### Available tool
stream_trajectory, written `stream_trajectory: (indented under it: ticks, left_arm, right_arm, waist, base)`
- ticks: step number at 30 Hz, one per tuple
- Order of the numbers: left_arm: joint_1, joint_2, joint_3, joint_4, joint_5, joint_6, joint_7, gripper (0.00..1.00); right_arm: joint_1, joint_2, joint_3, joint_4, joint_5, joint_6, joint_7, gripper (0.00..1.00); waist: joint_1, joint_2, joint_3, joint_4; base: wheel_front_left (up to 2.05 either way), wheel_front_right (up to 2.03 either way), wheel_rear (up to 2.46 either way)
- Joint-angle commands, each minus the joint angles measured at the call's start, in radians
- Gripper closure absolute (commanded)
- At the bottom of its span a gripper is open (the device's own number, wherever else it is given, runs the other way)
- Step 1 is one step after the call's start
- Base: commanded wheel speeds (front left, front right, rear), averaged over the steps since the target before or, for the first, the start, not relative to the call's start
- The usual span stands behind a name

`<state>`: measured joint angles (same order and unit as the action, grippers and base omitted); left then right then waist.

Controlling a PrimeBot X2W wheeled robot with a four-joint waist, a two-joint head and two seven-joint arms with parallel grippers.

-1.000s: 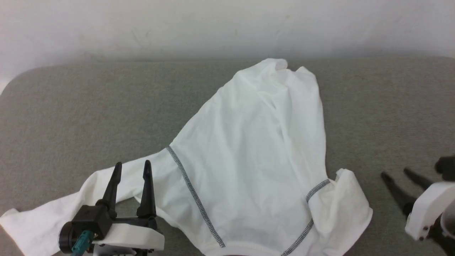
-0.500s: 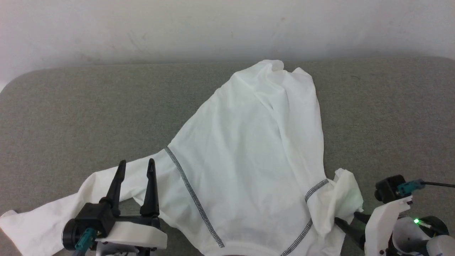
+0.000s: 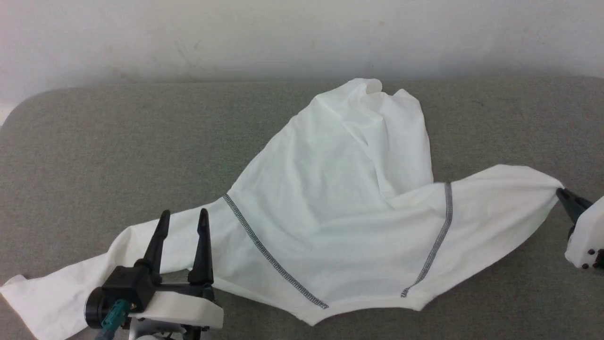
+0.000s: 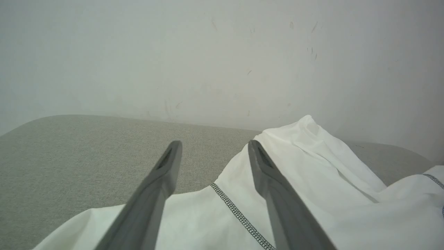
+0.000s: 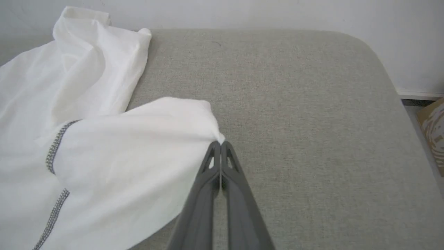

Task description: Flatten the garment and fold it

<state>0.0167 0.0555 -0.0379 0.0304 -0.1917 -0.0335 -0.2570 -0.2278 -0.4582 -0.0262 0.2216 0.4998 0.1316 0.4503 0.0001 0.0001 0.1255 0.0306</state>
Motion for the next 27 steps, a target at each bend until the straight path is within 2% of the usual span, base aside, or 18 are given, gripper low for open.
stream_trajectory:
  ticks: [1, 2, 3, 4, 8, 12, 16, 20, 24, 27]
  left_arm:
    - [-0.016, -0.003, -0.001, 0.003, 0.007, -0.004, -0.005, 0.0]
    - [-0.016, -0.003, -0.002, 0.003, 0.008, -0.004, -0.005, 0.0]
    - [-0.017, -0.003, -0.004, 0.003, 0.008, -0.005, -0.005, 0.0]
    - [-0.018, -0.003, -0.004, 0.004, 0.008, -0.006, -0.005, 0.0]
    - [-0.017, -0.004, -0.001, 0.01, 0.005, -0.006, -0.005, 0.0]
    - [0.001, -0.004, 0.006, 0.014, 0.001, -0.003, -0.005, 0.0]
    - [0.021, -0.004, 0.018, 0.018, 0.0, 0.0, -0.005, 0.0]
    - [0.025, -0.004, 0.02, 0.025, 0.001, -0.005, -0.005, 0.0]
    - [0.013, -0.004, 0.016, 0.032, 0.002, -0.01, -0.005, 0.0]
    - [0.002, -0.004, 0.01, 0.039, 0.002, -0.012, -0.005, 0.0]
  right_arm:
    - [-0.017, 0.005, -0.01, 0.023, -0.01, -0.001, -0.011, 1.0]
    - [-0.022, 0.005, -0.015, 0.044, -0.021, -0.001, -0.022, 0.78]
    - [-0.026, 0.013, -0.019, 0.061, -0.023, -0.001, -0.04, 0.35]
    - [-0.026, 0.022, -0.019, 0.074, -0.025, -0.001, -0.064, 0.0]
    - [0.013, 0.072, -0.04, 0.103, -0.036, -0.001, -0.16, 0.0]
    - [0.091, 0.122, -0.078, 0.048, -0.051, -0.001, -0.211, 0.0]
    - [0.18, 0.151, -0.053, -0.067, -0.048, -0.001, -0.124, 0.0]
    - [0.223, 0.146, 0.005, -0.144, -0.052, -0.001, 0.0, 0.0]
    - [0.194, 0.143, 0.067, -0.13, -0.051, -0.001, 0.071, 0.0]
    - [0.139, 0.135, 0.111, -0.068, -0.041, -0.001, 0.11, 0.0]
  waist:
    - [-0.0001, -0.0001, 0.002, 0.001]
    - [-0.0001, -0.0001, 0.003, 0.003]
    - [-0.0001, -0.0001, 0.005, 0.005]
    - [-0.0001, -0.0001, 0.007, 0.006]
    - [-0.0001, -0.0001, 0.004, 0.01]
    - [-0.0001, -0.0001, -0.018, 0.006]
    - [-0.0001, -0.0001, -0.04, -0.01]
    - [-0.0001, -0.0001, -0.05, -0.018]
    - [-0.0001, -0.0001, -0.041, -0.017]
    - [-0.0001, -0.0001, -0.022, -0.013]
  base:
    - [0.0, 0.0, 0.0]
    - [0.0, 0.0, 0.0]
    - [0.0, 0.0, 0.0]
    - [0.0, 0.0, 0.0]
    - [0.0, 0.0, 0.0]
    - [0.0, 0.0, 0.0]
    - [0.0, 0.0, 0.0]
    - [0.0, 0.0, 0.0]
    - [0.0, 0.0, 0.0]
    - [0.0, 0.0, 0.0]
